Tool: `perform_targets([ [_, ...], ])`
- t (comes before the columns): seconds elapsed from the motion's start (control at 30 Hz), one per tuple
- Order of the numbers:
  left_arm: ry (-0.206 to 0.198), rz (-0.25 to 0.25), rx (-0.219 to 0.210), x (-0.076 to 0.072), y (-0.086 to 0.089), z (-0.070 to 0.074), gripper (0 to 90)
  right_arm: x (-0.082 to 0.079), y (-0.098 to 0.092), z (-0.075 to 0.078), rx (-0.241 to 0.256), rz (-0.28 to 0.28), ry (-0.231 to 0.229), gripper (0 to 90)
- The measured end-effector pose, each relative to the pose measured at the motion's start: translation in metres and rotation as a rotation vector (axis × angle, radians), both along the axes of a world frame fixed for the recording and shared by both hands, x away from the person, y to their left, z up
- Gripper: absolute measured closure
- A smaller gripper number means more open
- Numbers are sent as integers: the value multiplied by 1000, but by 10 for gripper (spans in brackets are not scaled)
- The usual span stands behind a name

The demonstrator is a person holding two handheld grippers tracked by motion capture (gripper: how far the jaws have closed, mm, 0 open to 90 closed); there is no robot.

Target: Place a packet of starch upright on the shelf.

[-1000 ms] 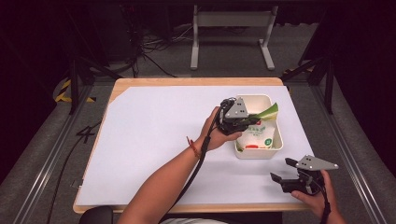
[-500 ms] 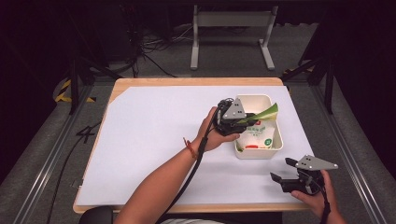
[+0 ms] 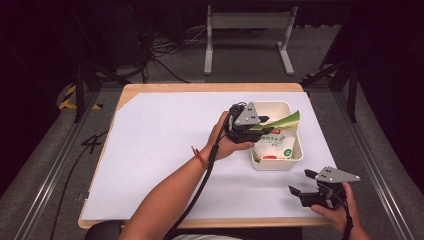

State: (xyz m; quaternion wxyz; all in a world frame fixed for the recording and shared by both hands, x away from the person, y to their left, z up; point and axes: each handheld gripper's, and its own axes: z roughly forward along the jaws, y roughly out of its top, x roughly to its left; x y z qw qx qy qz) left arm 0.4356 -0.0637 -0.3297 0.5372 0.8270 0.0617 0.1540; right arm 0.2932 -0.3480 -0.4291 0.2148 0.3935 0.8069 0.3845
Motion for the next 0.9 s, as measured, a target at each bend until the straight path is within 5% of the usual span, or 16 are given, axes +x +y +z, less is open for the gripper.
perform_targets([
  [0.9, -66, 95, 75, -7, 35, 13, 253, -1, 1, 1, -5, 3, -7, 168],
])
